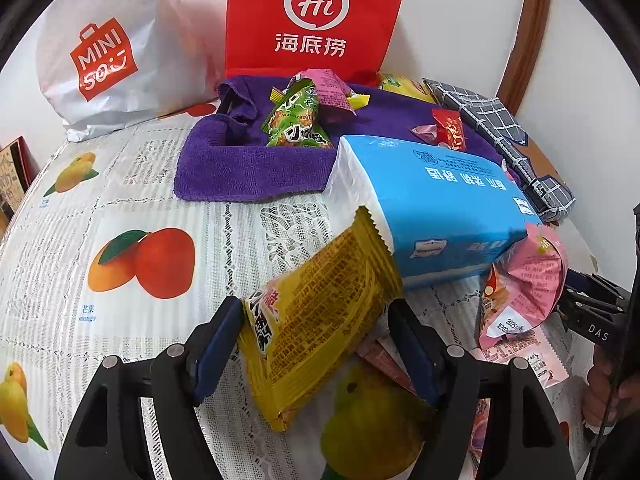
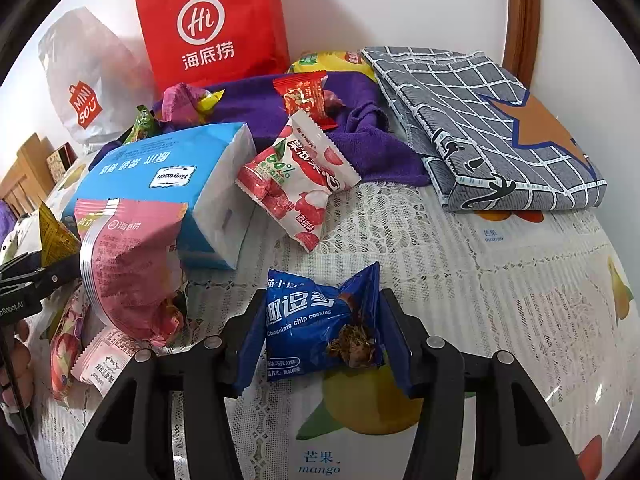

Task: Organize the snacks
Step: 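Grasp the yellow snack bag with the left tool and lift it, then carry the yellow bag and blue cookie packet with both tools over the purple towel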

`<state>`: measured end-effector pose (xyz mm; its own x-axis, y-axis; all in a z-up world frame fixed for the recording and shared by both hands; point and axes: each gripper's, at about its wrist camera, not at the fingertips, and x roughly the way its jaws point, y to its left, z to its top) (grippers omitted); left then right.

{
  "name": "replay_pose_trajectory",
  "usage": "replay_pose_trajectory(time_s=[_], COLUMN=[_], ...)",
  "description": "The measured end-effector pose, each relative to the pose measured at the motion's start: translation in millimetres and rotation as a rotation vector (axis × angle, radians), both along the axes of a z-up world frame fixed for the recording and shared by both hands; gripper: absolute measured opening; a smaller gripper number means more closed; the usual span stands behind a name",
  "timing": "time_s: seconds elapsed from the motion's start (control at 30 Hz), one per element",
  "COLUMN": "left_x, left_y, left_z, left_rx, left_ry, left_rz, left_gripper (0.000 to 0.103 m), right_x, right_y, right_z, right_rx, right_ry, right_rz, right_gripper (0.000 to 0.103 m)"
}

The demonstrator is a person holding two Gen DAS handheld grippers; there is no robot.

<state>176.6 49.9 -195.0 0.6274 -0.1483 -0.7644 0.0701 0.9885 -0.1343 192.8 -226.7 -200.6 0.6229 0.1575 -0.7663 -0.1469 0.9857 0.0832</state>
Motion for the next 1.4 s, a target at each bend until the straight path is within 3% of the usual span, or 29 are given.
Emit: replay_pose_trajectory(time_s=[0.33, 0.47, 0.9, 1.07, 1.4], left_x=[-1, -6, -31, -41, -34], left_y=[11, 13, 12, 13, -4], left_z=[3, 14, 50, 60, 91], left_rx=[-0.065, -0.055, -0.133, -0.158, -0.172], left_ry=[0.001, -0.002, -0.033, -0.041, -0.065], left_rz=[0.010, 0.009, -0.004, -0.008, -0.043], left_gripper=[0.067, 0.064, 0.061, 0.060, 0.060], right_x=[-1, -8, -39, -47, -43], right_y=[-11, -17, -18, -21, -9], right_z=[3, 9, 53, 70, 101], right_rx=[0.072, 0.098, 0.092, 0.170, 0.133], right_ry=[-0.008, -0.011, -0.106, -0.112, -0.156], right_rz=[-0.013, -0.022, -0.015, 0.014, 0.030], right_gripper=[0.048, 0.046, 0.046, 0.046, 0.046])
